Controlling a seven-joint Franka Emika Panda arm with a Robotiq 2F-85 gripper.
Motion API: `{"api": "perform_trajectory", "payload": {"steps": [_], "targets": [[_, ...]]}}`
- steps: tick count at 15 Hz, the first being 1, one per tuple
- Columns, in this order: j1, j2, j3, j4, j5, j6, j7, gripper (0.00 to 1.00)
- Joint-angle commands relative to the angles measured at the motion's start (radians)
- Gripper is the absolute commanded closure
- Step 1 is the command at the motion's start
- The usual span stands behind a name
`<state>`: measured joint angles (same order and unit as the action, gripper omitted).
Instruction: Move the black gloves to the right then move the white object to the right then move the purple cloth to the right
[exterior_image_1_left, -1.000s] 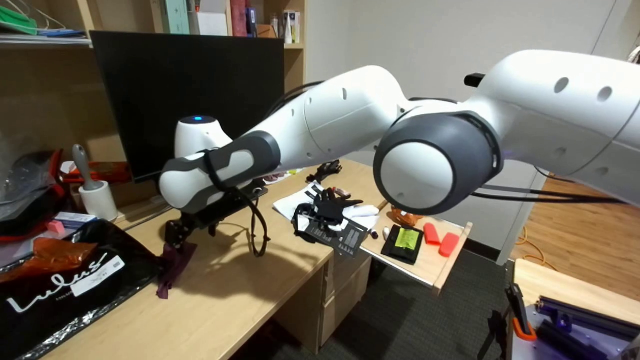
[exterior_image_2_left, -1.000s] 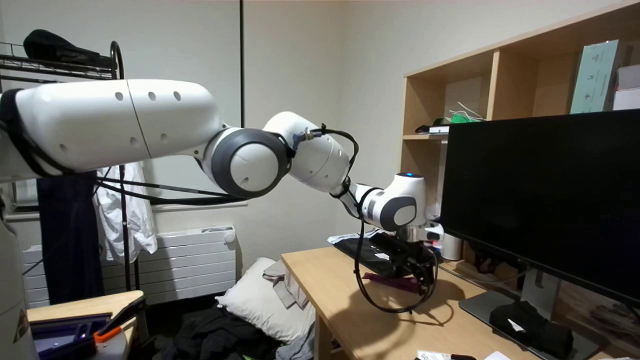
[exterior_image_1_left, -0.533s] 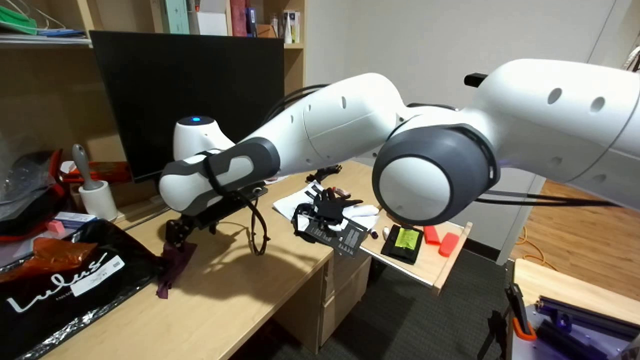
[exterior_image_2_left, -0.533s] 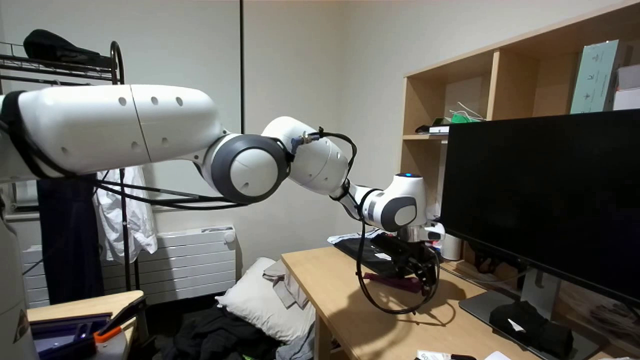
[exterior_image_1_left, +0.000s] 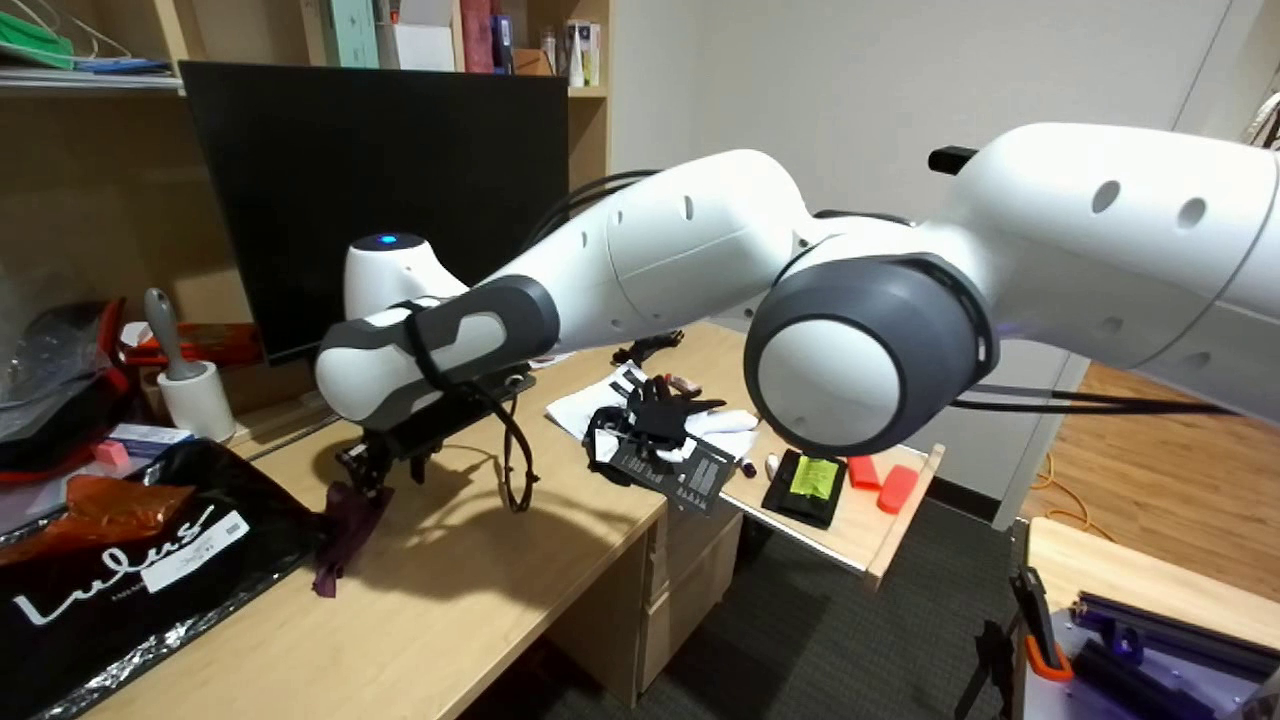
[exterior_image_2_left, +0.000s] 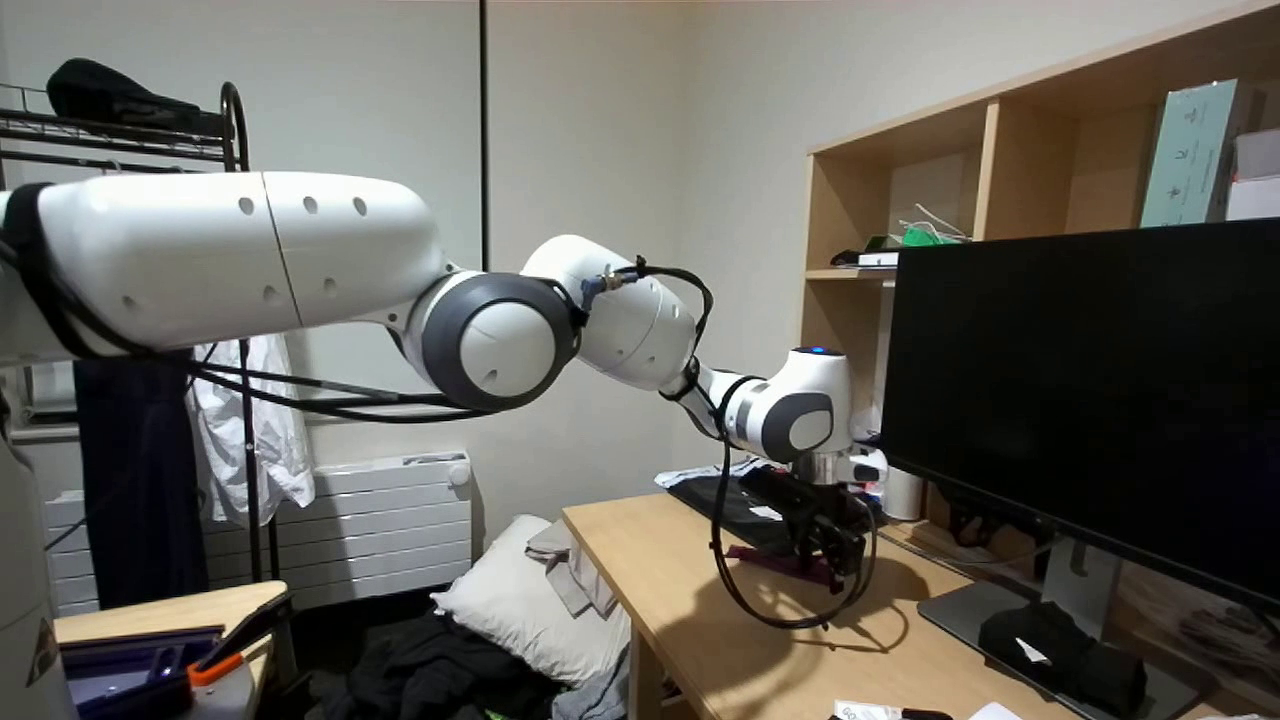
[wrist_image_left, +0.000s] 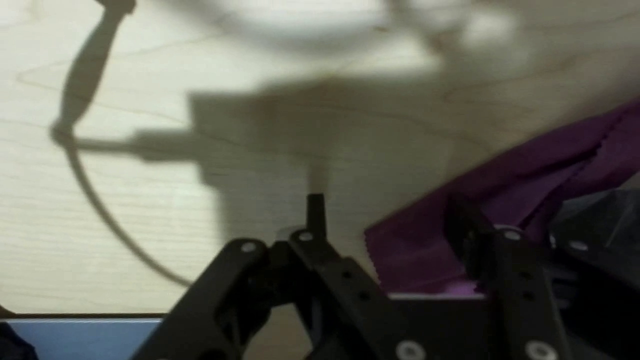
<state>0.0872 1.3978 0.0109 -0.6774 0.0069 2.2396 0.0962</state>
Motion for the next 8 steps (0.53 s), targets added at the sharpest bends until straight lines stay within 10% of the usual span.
{"api": "perform_trajectory", "payload": {"steps": [1, 2, 3, 8], "targets": [[-0.001, 0.036, 0.01, 0.071, 0.004, -0.037, -0.012, 0.67], [-0.002, 0.037, 0.012, 0.073, 0.006, -0.034, -0.011, 0.59], [-0.002, 0.041, 0.013, 0.076, 0.007, -0.021, -0.011, 0.3], [-0.01, 0.061, 0.047, 0.093, 0.024, 0.048, -0.018, 0.16]]}}
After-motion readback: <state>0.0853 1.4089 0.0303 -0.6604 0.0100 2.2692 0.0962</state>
